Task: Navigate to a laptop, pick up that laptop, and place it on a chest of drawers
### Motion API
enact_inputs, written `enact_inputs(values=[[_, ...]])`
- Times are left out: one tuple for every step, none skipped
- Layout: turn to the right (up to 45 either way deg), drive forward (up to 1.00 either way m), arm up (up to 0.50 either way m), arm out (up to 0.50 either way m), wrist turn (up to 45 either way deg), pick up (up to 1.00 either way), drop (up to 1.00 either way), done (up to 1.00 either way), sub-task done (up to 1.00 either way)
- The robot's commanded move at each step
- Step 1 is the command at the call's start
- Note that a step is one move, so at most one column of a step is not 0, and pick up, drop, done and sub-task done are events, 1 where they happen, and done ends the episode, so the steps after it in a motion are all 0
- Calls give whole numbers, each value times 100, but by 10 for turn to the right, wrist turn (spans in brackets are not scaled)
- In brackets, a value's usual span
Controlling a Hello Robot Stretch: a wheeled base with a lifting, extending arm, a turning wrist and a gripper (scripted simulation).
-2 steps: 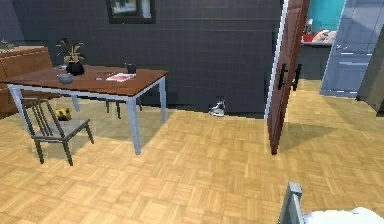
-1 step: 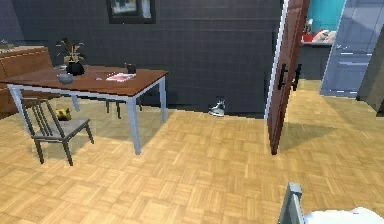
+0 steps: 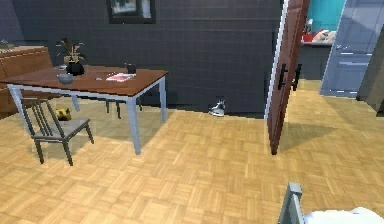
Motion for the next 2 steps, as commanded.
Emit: enact_inputs(values=[[0,0,50,0,0,0,0,0,0],[0,0,8,0,0,0,0,0,0]])
